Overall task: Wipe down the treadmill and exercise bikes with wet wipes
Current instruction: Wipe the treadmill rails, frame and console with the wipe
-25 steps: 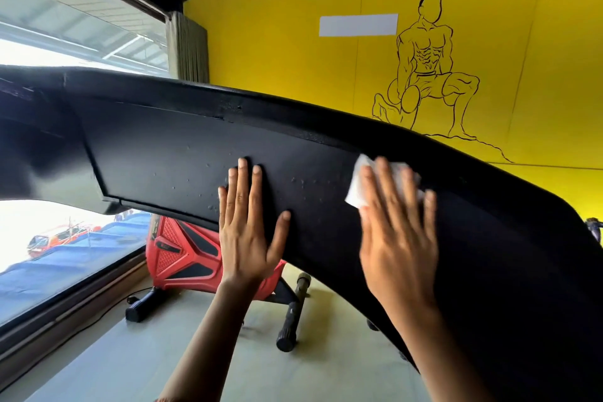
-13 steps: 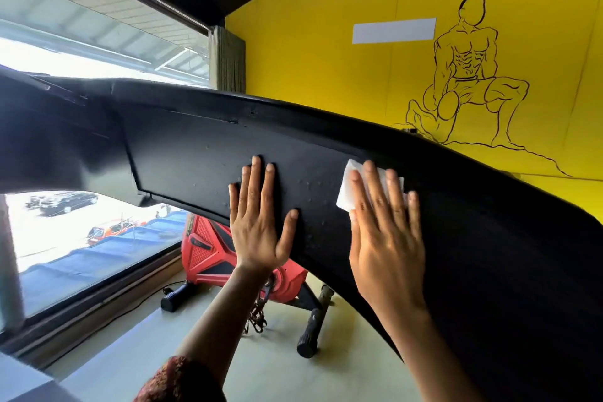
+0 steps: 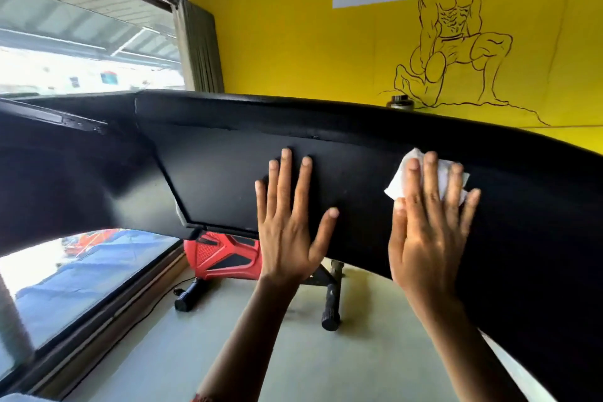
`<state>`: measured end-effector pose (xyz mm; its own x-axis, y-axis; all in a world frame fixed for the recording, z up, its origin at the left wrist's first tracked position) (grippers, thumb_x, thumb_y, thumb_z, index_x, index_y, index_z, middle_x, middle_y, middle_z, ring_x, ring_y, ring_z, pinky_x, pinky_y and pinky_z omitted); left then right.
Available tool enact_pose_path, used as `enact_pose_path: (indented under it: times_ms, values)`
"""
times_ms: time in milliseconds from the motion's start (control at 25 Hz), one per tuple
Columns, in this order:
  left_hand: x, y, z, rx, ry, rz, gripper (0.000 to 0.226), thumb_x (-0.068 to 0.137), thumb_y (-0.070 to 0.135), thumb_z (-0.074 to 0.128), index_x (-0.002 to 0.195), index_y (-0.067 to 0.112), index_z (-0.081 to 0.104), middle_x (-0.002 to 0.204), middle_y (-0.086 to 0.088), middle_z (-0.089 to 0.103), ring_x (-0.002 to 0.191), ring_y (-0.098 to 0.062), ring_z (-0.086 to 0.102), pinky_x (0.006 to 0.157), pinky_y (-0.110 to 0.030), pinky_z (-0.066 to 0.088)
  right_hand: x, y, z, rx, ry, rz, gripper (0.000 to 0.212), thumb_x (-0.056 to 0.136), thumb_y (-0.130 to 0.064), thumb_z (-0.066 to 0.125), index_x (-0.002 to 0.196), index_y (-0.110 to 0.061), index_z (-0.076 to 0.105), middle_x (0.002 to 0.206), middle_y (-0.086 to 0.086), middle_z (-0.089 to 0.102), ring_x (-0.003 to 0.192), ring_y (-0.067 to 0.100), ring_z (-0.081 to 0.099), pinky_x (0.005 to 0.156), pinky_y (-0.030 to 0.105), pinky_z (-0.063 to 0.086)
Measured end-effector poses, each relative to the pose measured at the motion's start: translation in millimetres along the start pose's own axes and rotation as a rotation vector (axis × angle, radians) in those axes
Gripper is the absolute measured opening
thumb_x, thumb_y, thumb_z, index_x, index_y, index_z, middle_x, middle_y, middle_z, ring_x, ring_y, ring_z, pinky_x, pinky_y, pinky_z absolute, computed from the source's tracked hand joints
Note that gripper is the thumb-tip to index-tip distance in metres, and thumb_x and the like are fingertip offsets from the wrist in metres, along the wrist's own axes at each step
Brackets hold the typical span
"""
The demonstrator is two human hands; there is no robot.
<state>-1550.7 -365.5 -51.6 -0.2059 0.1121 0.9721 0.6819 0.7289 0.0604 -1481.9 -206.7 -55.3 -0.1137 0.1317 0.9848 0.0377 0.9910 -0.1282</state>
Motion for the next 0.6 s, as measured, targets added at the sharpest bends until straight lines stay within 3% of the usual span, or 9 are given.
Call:
enact_pose_path:
  times_ms: [80, 200, 320, 480, 600]
  values:
    - [19, -38, -20, 0.016, 0.005, -0.030, 0.067, 0.096, 0.052, 0.029, 0.150, 0.013, 0.021, 0.158, -0.013, 0.014, 0.148, -0.019, -0.002, 0.120, -0.040, -0.001, 11, -41, 15, 0.004, -0.014, -0.024, 0.047, 0.100, -0.023, 0.033, 0.146, -0.011, 0.033, 0.153, 0.004, 0.025, 0.144, 0.031, 0.019, 0.118, 0.045, 0.006]
    - [34, -72, -28, 0.097, -0.019, 0.074, 0.066, 0.096, 0.051, 0.030, 0.150, 0.014, 0.020, 0.157, -0.014, 0.015, 0.148, -0.019, -0.002, 0.119, -0.040, -0.001, 16, -88, 34, 0.031, -0.045, -0.057, 0.047, 0.100, -0.022, 0.034, 0.146, -0.014, 0.031, 0.154, 0.001, 0.024, 0.144, 0.028, 0.020, 0.118, 0.043, 0.008]
    - [40, -80, -22, 0.123, -0.036, 0.127, 0.063, 0.096, 0.053, 0.028, 0.150, 0.022, 0.016, 0.157, -0.011, 0.013, 0.148, -0.018, -0.003, 0.119, -0.043, 0.000, 15, -78, 36, -0.036, -0.053, -0.128, 0.045, 0.102, -0.022, 0.032, 0.145, -0.011, 0.032, 0.150, 0.005, 0.031, 0.141, 0.030, 0.027, 0.117, 0.041, 0.014]
    - [36, -78, -19, 0.087, -0.007, 0.132, 0.066, 0.096, 0.053, 0.030, 0.153, 0.026, 0.010, 0.162, 0.001, -0.007, 0.148, -0.017, -0.002, 0.119, -0.046, -0.002, -4, -43, 17, -0.003, 0.040, 0.152, 0.042, 0.104, -0.016, 0.030, 0.141, 0.003, 0.034, 0.149, 0.014, 0.033, 0.144, 0.030, 0.020, 0.118, 0.044, 0.015]
    - [38, -81, -21, 0.076, 0.000, 0.134, 0.064, 0.097, 0.052, 0.030, 0.153, 0.027, 0.012, 0.161, -0.001, -0.004, 0.148, -0.017, -0.002, 0.119, -0.045, -0.002, 4, -74, 29, 0.096, 0.036, 0.104, 0.043, 0.105, -0.016, 0.027, 0.146, -0.002, 0.027, 0.154, 0.009, 0.024, 0.147, 0.025, 0.012, 0.119, 0.042, 0.013]
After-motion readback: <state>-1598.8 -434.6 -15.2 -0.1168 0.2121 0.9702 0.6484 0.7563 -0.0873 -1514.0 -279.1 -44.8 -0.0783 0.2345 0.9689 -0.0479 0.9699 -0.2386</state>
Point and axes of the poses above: each hand's wrist, its own x-axis towards the middle knuckle, its own z-axis out of the palm, y = z × x, the point moved 3 cm from there along x, towards the middle knuckle
